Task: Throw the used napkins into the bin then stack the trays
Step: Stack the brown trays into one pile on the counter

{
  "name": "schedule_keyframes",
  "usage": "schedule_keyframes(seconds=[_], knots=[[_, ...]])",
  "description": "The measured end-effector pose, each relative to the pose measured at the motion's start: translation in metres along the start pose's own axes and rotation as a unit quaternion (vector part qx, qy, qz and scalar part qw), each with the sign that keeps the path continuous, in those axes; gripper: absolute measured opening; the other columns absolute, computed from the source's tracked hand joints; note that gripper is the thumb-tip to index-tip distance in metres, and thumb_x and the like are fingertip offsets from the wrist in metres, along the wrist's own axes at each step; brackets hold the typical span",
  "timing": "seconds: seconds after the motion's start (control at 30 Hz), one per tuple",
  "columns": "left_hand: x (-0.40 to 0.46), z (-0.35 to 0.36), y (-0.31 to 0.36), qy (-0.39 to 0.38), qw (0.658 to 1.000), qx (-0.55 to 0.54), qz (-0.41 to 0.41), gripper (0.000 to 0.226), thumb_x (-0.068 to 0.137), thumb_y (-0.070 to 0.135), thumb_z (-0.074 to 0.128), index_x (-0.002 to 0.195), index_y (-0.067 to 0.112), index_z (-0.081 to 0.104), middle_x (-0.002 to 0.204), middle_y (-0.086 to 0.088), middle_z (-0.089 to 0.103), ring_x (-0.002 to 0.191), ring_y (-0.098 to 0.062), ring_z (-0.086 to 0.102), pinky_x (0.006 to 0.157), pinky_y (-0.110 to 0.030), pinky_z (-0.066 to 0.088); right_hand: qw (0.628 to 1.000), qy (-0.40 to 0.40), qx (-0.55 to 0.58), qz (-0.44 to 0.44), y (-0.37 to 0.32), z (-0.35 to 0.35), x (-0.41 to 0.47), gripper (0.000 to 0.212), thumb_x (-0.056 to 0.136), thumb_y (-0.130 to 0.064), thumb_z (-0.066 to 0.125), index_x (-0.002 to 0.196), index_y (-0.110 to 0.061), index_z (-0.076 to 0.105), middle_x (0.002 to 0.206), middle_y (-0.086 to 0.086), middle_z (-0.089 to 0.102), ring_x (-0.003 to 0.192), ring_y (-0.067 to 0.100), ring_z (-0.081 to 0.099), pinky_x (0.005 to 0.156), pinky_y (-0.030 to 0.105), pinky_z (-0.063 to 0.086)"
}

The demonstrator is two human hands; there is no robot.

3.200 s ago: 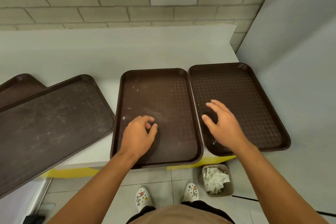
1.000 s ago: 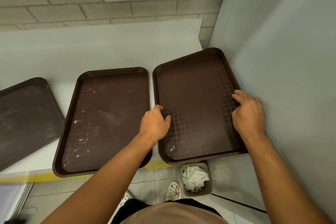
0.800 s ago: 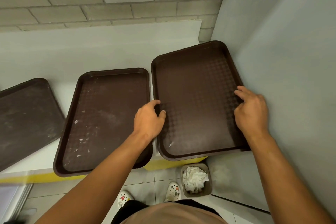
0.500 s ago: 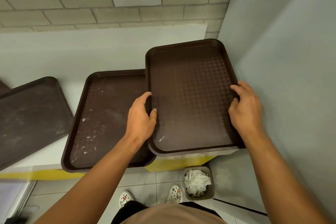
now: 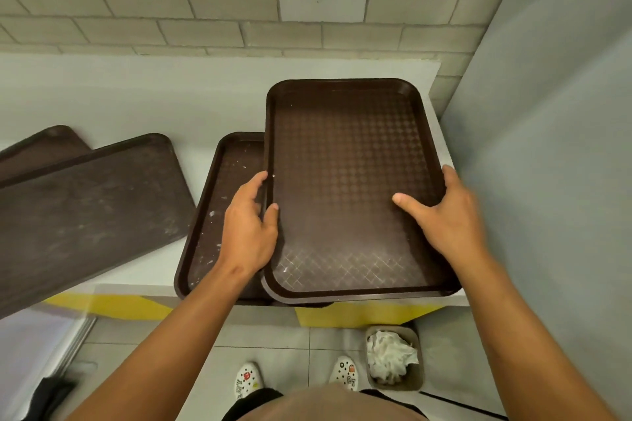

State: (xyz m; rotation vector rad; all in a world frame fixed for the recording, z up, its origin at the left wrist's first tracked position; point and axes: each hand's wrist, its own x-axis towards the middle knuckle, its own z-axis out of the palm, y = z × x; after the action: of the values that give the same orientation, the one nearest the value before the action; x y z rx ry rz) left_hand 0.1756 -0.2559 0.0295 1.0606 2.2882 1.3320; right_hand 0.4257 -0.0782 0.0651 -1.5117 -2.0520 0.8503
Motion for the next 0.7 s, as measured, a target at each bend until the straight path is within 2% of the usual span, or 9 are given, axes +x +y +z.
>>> schedule_keyframes(seconds=[0.07,0.17,0.2,0.3,0.37,0.47,0.6,0.7], knots=[[0.0,-0.016,-0.007,0.008,1.0,0.002,-0.009,0.059,0.095,0.014,0.063,0.146,0.032,0.042,0.134,0.013,0.057,0.098,-0.005,0.066,0.095,-0.03,0.055,1.0,-0.012,0.013,-0.004,-0.01,0.009,-0.006,0.065,0.075,-0.061,0.077,0.126,-0.029,0.052,0.117,-0.007,0.065,0.106,0.02,0.064,0.084,0.035,0.056],[0.003,-0.044,-0.014,0.008,1.0,0.018,-0.01,0.06,0.093,0.016,0.066,0.148,0.026,0.043,0.129,0.015,0.059,0.096,0.005,0.062,0.089,-0.008,0.044,0.999,-0.022,0.019,-0.025,-0.027,0.023,-0.018,0.066,0.078,-0.059,0.076,0.131,-0.028,0.054,0.121,-0.006,0.065,0.106,0.017,0.063,0.086,0.032,0.054],[0.004,-0.053,-0.016,0.007,1.0,0.021,-0.011,0.06,0.093,0.018,0.067,0.148,0.025,0.044,0.126,0.016,0.059,0.097,0.005,0.061,0.087,-0.005,0.042,0.999,-0.023,0.019,-0.033,-0.034,0.029,-0.022,0.067,0.078,-0.059,0.077,0.132,-0.027,0.054,0.123,-0.006,0.064,0.107,0.017,0.062,0.086,0.031,0.053],[0.009,-0.079,-0.03,-0.006,0.999,0.037,-0.009,0.063,0.09,0.022,0.07,0.147,0.022,0.045,0.131,0.009,0.059,0.109,-0.006,0.061,0.096,-0.019,0.046,0.999,-0.031,0.008,-0.036,-0.048,0.05,-0.036,0.074,0.078,-0.056,0.077,0.138,-0.023,0.049,0.13,-0.003,0.058,0.114,0.018,0.058,0.088,0.027,0.046],[0.012,-0.092,-0.042,-0.022,0.997,0.068,0.009,0.062,0.089,0.027,0.071,0.145,0.022,0.046,0.138,0.007,0.055,0.118,-0.009,0.057,0.101,-0.026,0.045,0.998,-0.043,0.012,-0.032,-0.054,0.065,-0.044,0.082,0.08,-0.052,0.079,0.146,-0.021,0.043,0.138,-0.002,0.052,0.114,0.012,0.052,0.09,0.024,0.04],[0.018,-0.105,-0.066,-0.052,0.992,0.109,0.046,0.057,0.089,0.025,0.07,0.142,0.023,0.049,0.139,0.01,0.053,0.122,-0.006,0.05,0.105,-0.024,0.039,0.997,-0.067,0.015,-0.034,-0.059,0.087,-0.057,0.084,0.081,-0.046,0.08,0.149,-0.018,0.039,0.135,-0.007,0.047,0.11,0.003,0.043,0.091,0.019,0.035],[0.023,-0.11,-0.1,-0.096,0.984,0.142,0.05,0.053,0.093,0.018,0.064,0.143,0.025,0.048,0.144,0.007,0.05,0.133,-0.016,0.045,0.115,-0.037,0.038,0.995,-0.094,-0.003,-0.025,-0.048,0.118,-0.069,0.093,0.081,-0.056,0.076,0.154,-0.022,0.031,0.152,-0.006,0.039,0.133,0.014,0.046,0.102,0.024,0.038],[0.021,-0.109,-0.115,-0.114,0.981,0.155,0.04,0.052,0.094,0.008,0.059,0.144,0.02,0.047,0.145,0.002,0.049,0.138,-0.018,0.038,0.116,-0.03,0.028,0.994,-0.107,-0.011,-0.008,-0.042,0.136,-0.077,0.089,0.084,-0.058,0.071,0.155,-0.023,0.03,0.155,-0.005,0.035,0.136,0.016,0.044,0.104,0.027,0.039]])
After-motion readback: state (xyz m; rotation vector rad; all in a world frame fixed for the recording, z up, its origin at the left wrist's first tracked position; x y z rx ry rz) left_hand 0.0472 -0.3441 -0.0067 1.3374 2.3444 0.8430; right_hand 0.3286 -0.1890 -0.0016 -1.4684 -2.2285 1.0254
